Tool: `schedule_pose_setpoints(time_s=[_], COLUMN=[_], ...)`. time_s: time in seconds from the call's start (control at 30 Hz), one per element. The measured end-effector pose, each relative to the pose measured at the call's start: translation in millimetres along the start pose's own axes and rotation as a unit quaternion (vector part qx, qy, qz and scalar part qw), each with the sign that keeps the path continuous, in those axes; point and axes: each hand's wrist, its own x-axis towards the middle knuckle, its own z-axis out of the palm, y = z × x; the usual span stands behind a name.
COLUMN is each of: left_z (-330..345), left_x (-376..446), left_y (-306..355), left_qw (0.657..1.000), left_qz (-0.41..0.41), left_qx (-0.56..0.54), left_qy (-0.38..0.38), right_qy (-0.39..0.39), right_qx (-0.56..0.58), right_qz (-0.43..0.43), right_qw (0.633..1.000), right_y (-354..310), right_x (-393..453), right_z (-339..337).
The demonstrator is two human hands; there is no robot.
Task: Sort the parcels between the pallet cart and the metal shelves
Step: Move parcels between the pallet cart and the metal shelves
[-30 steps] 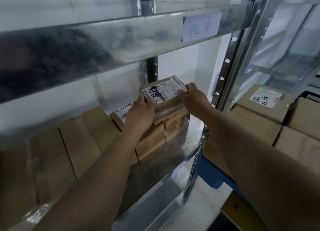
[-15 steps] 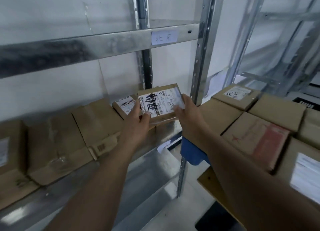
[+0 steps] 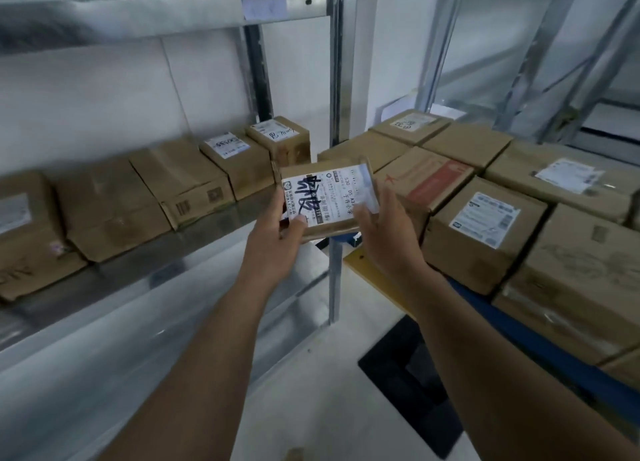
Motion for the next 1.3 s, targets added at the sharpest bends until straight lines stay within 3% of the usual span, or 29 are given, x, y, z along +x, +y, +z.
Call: schedule_pose_setpoints(time_s=[0.17,0.4,0.83,1.17,1.3], left_z=[19,43,126,244,294], left_x=[-23,-32,-102,-171,-185], left_y=[4,19,110,215,241], left_qw=[0.999,0.987,0.933,0.878,0.871], left_qz=[-0.004,0.041,0.175,0.296,0.292], left_qx=[-0.024,-0.039,-0.118,-0.068,-0.014], left_qy=[-0.045,-0.147,-0.291,-0.370,-0.394], right_qy=[0.051,0.137,0.309,0.414,0.422], right_qx=[-0.010,-0.048,-0.118,-0.114,-0.112], right_qz=[0.003,0.070,0.116,0.187,0.215], right_qw=[0.999,0.987,0.937,0.884,0.874], right_y=[12,21,39,99,132], right_x=[-40,-77,-181,-260,-277], right_z=[-26,-57,-178,-316,-357])
